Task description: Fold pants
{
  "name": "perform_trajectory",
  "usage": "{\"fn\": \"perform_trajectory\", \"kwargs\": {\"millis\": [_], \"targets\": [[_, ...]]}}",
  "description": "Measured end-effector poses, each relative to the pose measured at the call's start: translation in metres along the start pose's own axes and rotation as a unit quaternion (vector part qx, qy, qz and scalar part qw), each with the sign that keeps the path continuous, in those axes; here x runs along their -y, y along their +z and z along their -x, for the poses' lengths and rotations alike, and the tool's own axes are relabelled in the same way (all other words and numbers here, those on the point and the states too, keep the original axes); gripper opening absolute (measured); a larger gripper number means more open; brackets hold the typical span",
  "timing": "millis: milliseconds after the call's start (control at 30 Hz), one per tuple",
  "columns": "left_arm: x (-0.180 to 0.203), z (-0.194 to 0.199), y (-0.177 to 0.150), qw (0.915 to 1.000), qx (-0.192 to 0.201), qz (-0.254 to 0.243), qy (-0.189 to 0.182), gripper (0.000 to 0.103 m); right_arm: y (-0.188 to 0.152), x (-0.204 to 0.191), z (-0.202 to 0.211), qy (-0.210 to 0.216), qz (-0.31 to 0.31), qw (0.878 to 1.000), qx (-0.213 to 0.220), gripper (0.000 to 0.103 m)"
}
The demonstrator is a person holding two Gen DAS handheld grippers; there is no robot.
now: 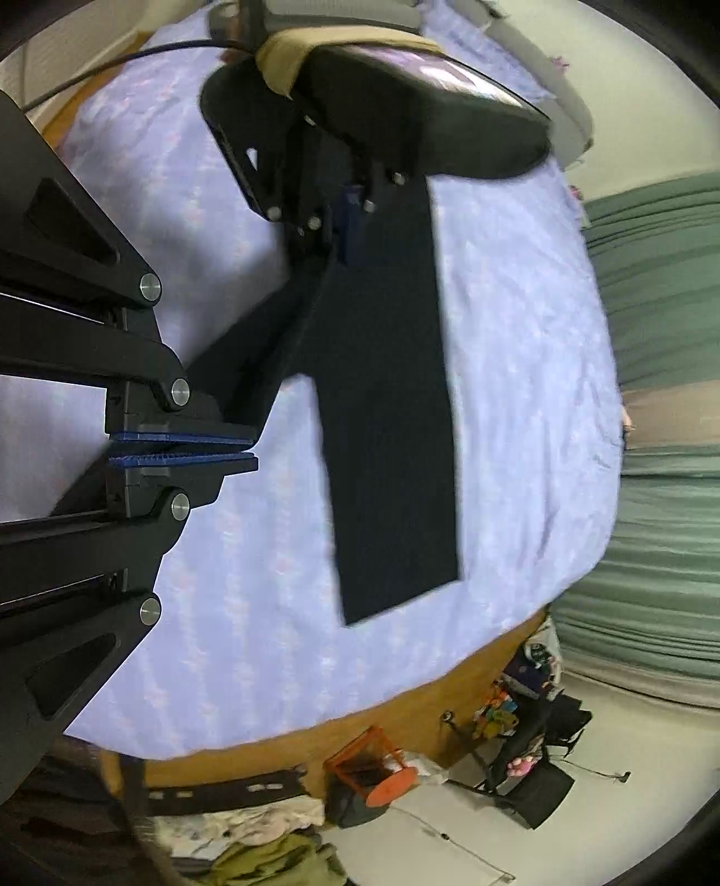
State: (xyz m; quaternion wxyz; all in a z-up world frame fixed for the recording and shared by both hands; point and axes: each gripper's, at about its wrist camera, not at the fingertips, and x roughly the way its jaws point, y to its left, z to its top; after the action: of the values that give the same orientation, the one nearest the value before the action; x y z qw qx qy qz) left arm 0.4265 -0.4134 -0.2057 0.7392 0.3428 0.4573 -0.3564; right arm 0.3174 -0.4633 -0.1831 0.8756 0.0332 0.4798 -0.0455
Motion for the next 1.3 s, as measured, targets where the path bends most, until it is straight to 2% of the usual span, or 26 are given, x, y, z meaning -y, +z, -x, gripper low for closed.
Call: {"fn": "perform_trajectory", "kwargs": {"millis": [167,300,367,433,500,533,567,600,667,700,733,767,833,900,1000,1100,1167,1300], "targets": [[-0.028,-0.004,0.063,0.9985,0.027,0.03,0.038,0.012,0.068,0.039,-0.014,0.002,0.026,0.999,0.042,0.003],[-0.054,-0.032,0.103,0.997,0.028,0.056,0.047,0.011,0.126,0.066,-0.049,-0.006,0.055,0.997,0.056,0.003],[-0.063,-0.056,0.116,0.9959,0.016,0.067,0.059,0.01,0.152,0.076,-0.074,-0.022,0.069,0.996,0.059,0.002],[-0.075,-0.087,0.127,0.9944,-0.013,0.082,0.065,0.01,0.177,0.088,-0.103,-0.053,0.076,0.994,0.052,0.0],[-0.08,-0.109,0.132,0.9932,-0.034,0.085,0.072,0.01,0.193,0.103,-0.122,-0.083,0.058,0.994,0.051,0.001],[-0.084,-0.121,0.135,0.992,-0.046,0.088,0.077,0.01,0.196,0.111,-0.122,-0.094,0.038,0.993,0.052,0.003],[-0.087,-0.13,0.139,0.9906,-0.051,0.097,0.082,0.01,0.199,0.122,-0.122,-0.102,0.013,0.993,0.055,0.012],[-0.088,-0.131,0.141,0.99,-0.049,0.103,0.083,0.01,0.2,0.134,-0.116,-0.096,-0.012,0.993,0.064,0.027],[-0.09,-0.128,0.152,0.9878,-0.03,0.129,0.081,0.013,0.194,0.147,-0.106,-0.09,-0.03,0.993,0.075,0.046],[-0.091,-0.12,0.154,0.9864,-0.018,0.14,0.083,0.028,0.19,0.15,-0.1,-0.096,-0.032,0.992,0.079,0.05],[-0.089,-0.112,0.159,0.9854,-0.002,0.149,0.083,0.047,0.186,0.153,-0.094,-0.101,-0.03,0.991,0.082,0.05],[-0.085,-0.102,0.162,0.9851,0.013,0.152,0.079,0.052,0.182,0.154,-0.09,-0.101,-0.028,0.991,0.081,0.05],[-0.077,-0.079,0.16,0.9847,0.042,0.156,0.064,0.053,0.171,0.154,-0.076,-0.09,-0.03,0.992,0.08,0.054],[-0.074,-0.057,0.154,0.9841,0.059,0.161,0.048,0.055,0.159,0.151,-0.06,-0.072,-0.034,0.993,0.086,0.063],[-0.059,-0.017,0.135,0.9818,0.091,0.163,0.036,0.065,0.137,0.14,-0.031,-0.054,-0.027,0.993,0.103,0.064],[-0.048,0.024,0.107,0.9785,0.113,0.169,0.036,0.066,0.117,0.12,-0.002,-0.033,-0.006,0.993,0.115,0.068],[-0.044,0.052,0.08,0.9732,0.124,0.19,0.037,0.068,0.103,0.105,0.016,-0.018,0.007,0.992,0.121,0.073],[-0.035,0.102,0.028,0.9602,0.142,0.232,0.063,0.074,0.074,0.071,0.048,0.016,0.046,0.991,0.128,0.074]]}}
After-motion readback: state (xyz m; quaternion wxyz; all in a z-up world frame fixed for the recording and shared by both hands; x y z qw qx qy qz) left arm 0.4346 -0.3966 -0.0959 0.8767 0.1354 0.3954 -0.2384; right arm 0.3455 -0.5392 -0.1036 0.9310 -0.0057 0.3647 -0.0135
